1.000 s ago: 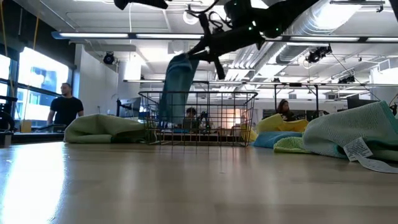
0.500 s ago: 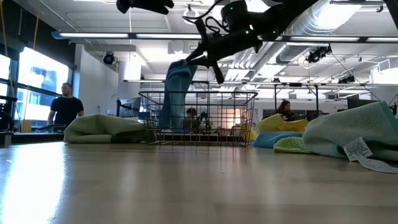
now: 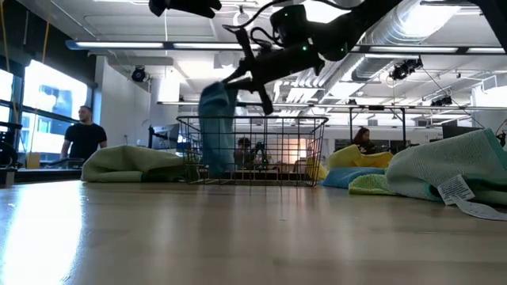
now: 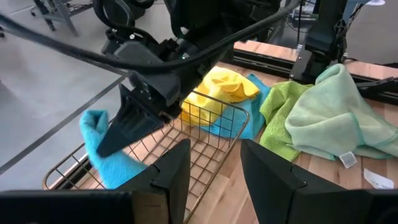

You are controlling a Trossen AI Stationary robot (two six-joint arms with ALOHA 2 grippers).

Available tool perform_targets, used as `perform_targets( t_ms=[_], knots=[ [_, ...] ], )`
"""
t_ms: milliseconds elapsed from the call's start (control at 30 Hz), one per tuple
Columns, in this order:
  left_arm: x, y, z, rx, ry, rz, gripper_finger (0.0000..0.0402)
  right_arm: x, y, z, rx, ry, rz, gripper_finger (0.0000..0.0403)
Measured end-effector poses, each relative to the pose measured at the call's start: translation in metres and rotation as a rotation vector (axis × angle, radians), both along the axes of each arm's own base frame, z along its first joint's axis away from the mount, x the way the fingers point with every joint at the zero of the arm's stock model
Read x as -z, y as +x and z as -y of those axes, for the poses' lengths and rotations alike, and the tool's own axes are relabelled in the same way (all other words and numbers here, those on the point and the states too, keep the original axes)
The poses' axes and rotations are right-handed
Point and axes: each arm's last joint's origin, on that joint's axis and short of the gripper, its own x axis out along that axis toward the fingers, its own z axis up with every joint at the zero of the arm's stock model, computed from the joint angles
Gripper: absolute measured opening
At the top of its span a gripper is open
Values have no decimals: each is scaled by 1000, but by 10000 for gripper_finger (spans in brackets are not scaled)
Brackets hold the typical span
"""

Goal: Fold microfiber towels
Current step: Put the left blue towel in the wire basket

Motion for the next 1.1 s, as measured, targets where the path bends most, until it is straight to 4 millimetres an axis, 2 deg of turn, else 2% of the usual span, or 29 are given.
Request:
perform_targets(
  t_ms=[233, 533, 1100],
  knots=[
    [0, 0, 0, 0, 0, 0, 133, 6, 1, 5, -5, 5, -2, 0],
    [0, 0, 0, 10, 18, -15, 133, 39, -13, 2, -18, 57, -365, 0],
    [0, -1, -12, -35, 18, -15, 133, 60, -31, -1, -7, -31, -688, 0]
  ],
)
